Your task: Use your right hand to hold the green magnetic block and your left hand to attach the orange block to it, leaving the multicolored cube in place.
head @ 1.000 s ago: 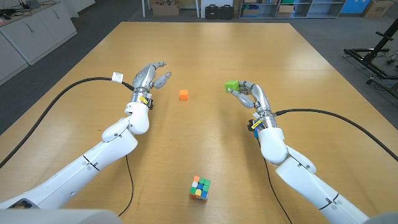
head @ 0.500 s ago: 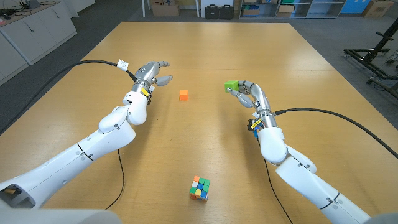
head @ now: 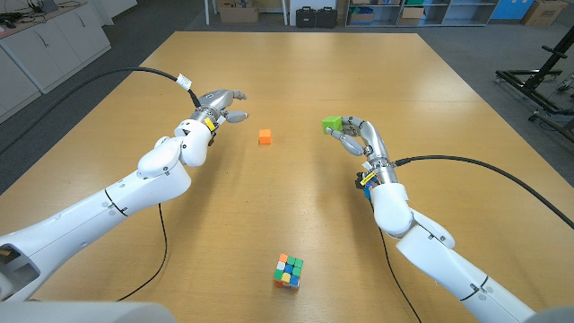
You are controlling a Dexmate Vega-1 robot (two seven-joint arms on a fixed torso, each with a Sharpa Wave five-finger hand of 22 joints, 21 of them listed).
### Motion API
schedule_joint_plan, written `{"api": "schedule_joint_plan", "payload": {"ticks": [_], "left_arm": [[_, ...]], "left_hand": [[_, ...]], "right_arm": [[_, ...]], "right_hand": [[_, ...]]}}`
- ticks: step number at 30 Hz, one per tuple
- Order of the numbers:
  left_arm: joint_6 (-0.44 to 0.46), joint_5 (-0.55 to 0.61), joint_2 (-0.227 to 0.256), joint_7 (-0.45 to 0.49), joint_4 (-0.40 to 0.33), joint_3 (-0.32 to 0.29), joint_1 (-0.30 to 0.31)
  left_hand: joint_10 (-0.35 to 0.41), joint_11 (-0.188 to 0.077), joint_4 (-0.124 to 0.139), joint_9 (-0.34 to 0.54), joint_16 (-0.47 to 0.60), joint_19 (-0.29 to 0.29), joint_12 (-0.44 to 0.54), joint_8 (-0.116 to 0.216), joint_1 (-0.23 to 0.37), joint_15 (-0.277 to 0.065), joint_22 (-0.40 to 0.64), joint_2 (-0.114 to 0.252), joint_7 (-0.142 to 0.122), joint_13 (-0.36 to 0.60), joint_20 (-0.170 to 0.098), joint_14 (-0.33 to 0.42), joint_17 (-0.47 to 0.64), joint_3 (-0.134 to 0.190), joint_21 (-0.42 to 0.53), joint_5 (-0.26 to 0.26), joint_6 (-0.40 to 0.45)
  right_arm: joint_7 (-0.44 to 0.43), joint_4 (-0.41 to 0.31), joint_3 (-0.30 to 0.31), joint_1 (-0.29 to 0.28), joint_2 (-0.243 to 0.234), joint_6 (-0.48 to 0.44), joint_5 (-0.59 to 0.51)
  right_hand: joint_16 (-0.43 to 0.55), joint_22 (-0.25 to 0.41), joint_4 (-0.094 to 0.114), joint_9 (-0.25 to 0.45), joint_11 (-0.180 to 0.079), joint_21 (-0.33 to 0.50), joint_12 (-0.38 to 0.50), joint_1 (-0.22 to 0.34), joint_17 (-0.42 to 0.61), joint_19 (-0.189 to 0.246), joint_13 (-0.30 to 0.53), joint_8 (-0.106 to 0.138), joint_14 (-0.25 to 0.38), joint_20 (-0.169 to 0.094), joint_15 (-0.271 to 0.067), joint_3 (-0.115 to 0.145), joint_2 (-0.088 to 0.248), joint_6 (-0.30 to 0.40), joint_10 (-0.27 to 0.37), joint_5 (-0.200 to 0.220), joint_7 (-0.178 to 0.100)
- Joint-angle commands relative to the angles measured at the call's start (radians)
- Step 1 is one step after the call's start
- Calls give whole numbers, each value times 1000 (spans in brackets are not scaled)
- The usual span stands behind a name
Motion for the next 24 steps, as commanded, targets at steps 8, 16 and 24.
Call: {"api": "schedule_joint_plan", "payload": {"ticks": [8,16,24], "left_arm": [[-43,58,2,-202,80,97,-140],[-77,91,-14,-283,116,136,-189],[-87,108,-32,-331,138,149,-207]], "left_hand": [[-74,3,4,4,-3,-34,-13,-23,51,-120,4,0,-6,9,8,-60,1,-18,2,-4,-72],[-96,11,6,5,-3,-46,-13,-31,57,-111,3,-1,0,11,9,-79,1,-29,3,-6,-103],[-118,23,9,5,-2,-56,-14,-37,57,-104,3,-3,9,11,11,-94,2,-39,2,-8,-126]], "right_arm": [[-7,11,-13,19,-6,-7,7],[-9,5,-8,14,-13,-12,11],[-5,1,-6,14,-21,-13,16]], "right_hand": [[-5,1,17,4,-96,11,7,53,5,-7,8,2,5,-76,-85,13,62,126,104,1,-118],[-7,1,17,4,-98,13,5,54,5,-8,10,1,3,-75,-83,13,62,127,102,0,-118],[-8,1,17,4,-100,14,5,54,6,-9,12,0,2,-75,-81,12,61,125,103,0,-119]]}}
